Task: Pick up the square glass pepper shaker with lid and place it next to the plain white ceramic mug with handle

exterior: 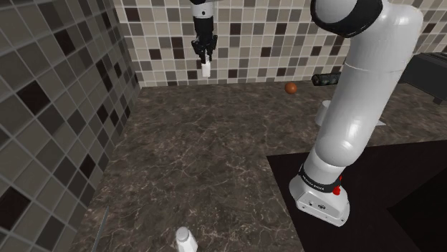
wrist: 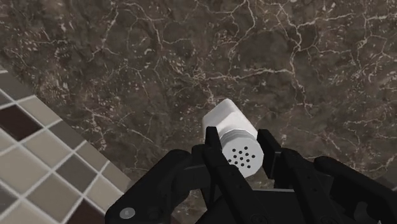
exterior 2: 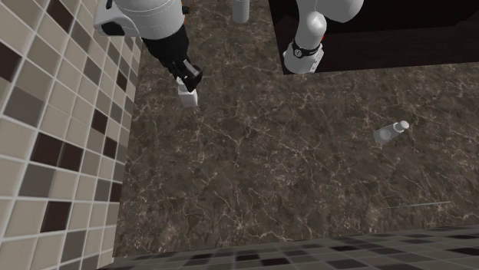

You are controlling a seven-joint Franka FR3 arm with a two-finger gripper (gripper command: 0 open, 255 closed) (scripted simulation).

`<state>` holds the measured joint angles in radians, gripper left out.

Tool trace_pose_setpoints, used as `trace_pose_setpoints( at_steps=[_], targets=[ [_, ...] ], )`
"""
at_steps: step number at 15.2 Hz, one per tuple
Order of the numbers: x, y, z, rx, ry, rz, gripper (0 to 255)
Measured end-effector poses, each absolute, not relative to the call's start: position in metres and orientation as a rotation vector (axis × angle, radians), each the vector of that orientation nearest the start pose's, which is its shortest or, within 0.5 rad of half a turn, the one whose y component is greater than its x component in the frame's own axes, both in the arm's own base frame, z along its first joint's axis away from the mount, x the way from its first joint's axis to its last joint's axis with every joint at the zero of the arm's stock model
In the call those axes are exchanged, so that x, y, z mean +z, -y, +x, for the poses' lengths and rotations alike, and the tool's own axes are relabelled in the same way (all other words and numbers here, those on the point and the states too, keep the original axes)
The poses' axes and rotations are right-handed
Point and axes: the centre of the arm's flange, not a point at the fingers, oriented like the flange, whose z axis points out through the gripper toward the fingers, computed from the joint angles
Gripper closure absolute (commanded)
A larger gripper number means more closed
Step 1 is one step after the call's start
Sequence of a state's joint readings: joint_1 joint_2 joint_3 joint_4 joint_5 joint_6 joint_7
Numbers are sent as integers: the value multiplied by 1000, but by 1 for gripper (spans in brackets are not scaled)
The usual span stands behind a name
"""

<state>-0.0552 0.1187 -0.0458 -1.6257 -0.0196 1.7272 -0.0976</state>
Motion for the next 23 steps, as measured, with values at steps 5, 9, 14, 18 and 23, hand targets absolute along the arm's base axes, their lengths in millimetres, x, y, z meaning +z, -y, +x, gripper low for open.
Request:
trace_pose_setpoints(
  at_steps=[5,9,14,18,23],
  targets=[
    [539,85,534,31,0,-3164,255],
    [539,101,484,31,0,-3165,255],
    [538,125,422,32,0,-3164,255],
    [540,143,372,31,-1,-3164,255],
    [540,165,309,31,-1,-3164,255]
  ],
)
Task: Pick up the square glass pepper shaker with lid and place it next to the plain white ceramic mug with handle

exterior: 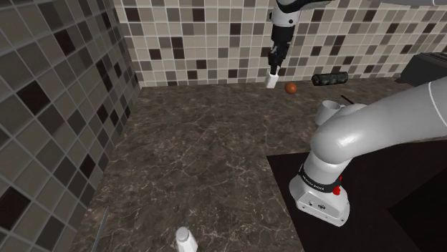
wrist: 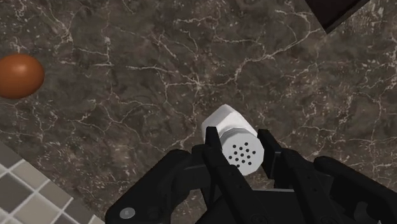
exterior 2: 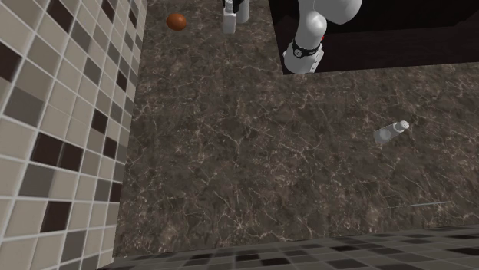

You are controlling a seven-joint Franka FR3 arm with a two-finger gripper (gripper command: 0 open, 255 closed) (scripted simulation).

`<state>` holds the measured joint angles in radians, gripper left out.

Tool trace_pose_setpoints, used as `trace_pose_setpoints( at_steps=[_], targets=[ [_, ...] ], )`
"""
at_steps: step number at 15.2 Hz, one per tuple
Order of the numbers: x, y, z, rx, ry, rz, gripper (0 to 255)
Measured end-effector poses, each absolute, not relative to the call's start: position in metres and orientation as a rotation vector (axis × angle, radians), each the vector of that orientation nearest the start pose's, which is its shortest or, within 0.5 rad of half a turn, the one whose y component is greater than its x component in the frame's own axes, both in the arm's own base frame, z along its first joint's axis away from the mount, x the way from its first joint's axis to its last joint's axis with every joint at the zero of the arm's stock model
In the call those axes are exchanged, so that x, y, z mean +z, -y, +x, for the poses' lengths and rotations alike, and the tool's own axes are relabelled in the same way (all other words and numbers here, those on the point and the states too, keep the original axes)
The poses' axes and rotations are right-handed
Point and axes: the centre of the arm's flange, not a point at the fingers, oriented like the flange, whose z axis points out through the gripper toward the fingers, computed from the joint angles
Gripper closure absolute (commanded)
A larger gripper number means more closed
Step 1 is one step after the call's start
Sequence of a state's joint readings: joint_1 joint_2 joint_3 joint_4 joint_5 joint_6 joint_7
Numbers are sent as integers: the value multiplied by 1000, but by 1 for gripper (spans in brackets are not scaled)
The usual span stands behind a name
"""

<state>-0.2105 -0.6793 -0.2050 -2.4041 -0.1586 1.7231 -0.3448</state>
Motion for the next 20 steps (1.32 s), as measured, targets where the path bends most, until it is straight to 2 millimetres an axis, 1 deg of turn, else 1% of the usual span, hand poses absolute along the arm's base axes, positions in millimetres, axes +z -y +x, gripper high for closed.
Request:
trace_pose_setpoints(
  at_steps=[1,3,4,5,6,7,10,13,14,15,20],
  targets=[
    [539,167,296,32,0,-3164,255],
    [538,179,272,31,-1,-3165,255],
    [539,185,258,31,-2,-3164,255],
    [537,188,248,30,-1,-3164,255],
    [537,192,233,30,-1,-3164,255],
    [541,196,220,30,-1,-3164,255],
    [538,213,186,31,-1,-3164,255],
    [539,223,151,31,-1,-3164,255],
    [538,226,142,30,0,-3164,255],
    [534,228,138,31,0,-3164,255],
    [507,230,136,32,1,-3164,255]
  ],
)
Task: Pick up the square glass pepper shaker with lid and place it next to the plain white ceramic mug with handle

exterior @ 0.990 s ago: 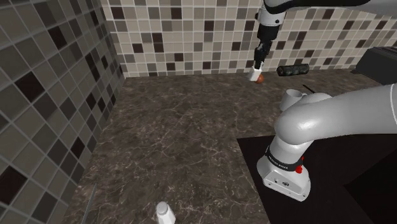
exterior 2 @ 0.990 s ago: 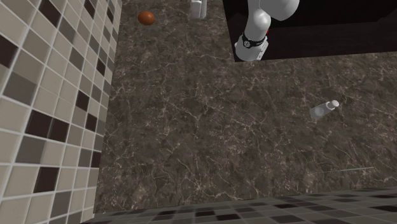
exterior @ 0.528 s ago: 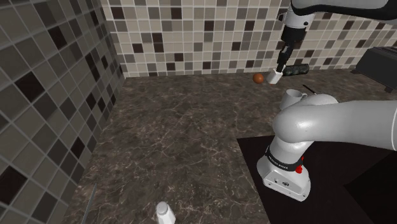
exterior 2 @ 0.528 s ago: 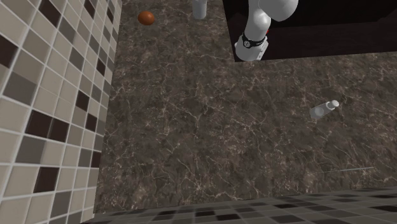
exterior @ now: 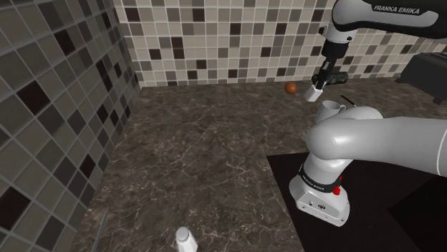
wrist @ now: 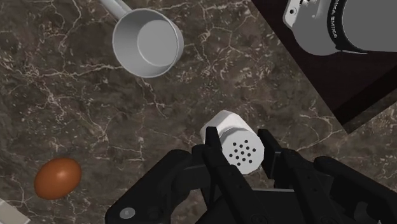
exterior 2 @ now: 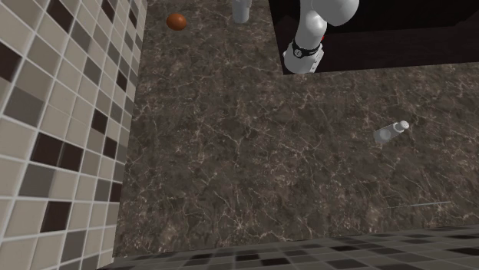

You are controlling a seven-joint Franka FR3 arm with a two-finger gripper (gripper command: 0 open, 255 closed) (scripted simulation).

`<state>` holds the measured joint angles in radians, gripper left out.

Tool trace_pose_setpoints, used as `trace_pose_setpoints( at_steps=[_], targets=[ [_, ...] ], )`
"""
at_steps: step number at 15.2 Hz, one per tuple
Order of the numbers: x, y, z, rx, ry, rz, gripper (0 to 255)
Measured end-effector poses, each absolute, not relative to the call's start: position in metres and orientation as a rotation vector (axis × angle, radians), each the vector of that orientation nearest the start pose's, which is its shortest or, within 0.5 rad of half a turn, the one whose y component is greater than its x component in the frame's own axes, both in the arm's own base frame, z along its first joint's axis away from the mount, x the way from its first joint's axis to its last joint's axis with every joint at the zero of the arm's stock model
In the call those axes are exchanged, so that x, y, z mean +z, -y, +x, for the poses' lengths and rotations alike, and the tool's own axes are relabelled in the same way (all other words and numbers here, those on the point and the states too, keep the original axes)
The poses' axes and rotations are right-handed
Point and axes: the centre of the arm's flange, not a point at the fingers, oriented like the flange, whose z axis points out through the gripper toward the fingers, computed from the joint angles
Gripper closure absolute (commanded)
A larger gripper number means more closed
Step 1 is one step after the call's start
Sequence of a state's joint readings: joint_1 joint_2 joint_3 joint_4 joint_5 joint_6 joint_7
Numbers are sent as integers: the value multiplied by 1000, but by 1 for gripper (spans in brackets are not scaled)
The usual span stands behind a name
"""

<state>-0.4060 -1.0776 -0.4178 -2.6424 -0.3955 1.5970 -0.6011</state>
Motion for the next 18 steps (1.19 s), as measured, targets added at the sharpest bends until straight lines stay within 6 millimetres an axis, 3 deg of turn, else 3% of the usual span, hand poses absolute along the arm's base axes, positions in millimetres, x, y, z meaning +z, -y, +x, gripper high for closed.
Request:
trace_pose_setpoints(
  at_steps=[18],
  targets=[
    [412,229,135,32,1,-3164,255]
  ],
)
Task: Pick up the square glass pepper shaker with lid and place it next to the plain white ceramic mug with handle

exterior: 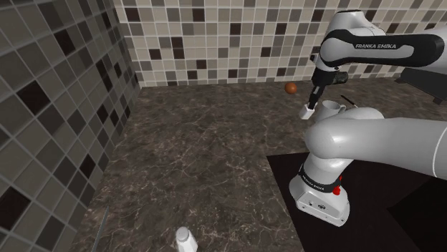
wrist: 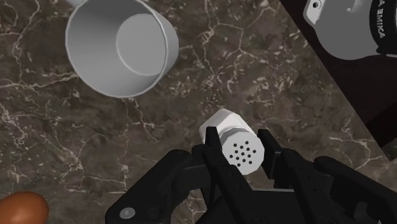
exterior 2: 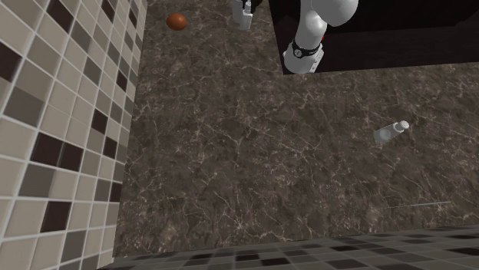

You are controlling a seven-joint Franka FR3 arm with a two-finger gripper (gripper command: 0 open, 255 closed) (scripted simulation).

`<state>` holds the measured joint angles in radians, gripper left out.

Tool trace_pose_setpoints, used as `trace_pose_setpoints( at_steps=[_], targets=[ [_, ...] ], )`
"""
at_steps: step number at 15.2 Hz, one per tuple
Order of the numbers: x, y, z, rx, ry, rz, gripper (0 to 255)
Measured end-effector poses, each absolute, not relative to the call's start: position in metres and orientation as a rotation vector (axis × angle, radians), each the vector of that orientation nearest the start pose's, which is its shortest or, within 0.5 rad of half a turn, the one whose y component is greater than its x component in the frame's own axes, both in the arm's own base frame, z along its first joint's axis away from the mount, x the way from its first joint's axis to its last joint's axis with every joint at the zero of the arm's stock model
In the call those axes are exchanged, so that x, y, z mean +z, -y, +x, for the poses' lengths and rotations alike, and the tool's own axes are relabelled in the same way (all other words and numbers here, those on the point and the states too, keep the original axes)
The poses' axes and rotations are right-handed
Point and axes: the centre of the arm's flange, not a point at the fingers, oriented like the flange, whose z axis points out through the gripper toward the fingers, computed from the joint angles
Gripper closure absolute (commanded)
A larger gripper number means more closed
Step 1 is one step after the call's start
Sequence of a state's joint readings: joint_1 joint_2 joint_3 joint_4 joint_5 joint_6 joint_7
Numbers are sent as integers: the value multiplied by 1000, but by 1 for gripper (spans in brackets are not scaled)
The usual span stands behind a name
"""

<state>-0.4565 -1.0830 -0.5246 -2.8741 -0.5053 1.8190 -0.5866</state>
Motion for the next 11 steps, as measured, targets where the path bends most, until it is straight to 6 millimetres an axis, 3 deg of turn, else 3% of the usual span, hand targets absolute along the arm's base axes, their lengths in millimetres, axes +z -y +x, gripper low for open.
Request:
trace_pose_setpoints(
  at_steps=[6,11],
  targets=[
    [380,231,134,32,1,-3164,255],
    [375,230,135,31,1,-3164,255]
  ],
)
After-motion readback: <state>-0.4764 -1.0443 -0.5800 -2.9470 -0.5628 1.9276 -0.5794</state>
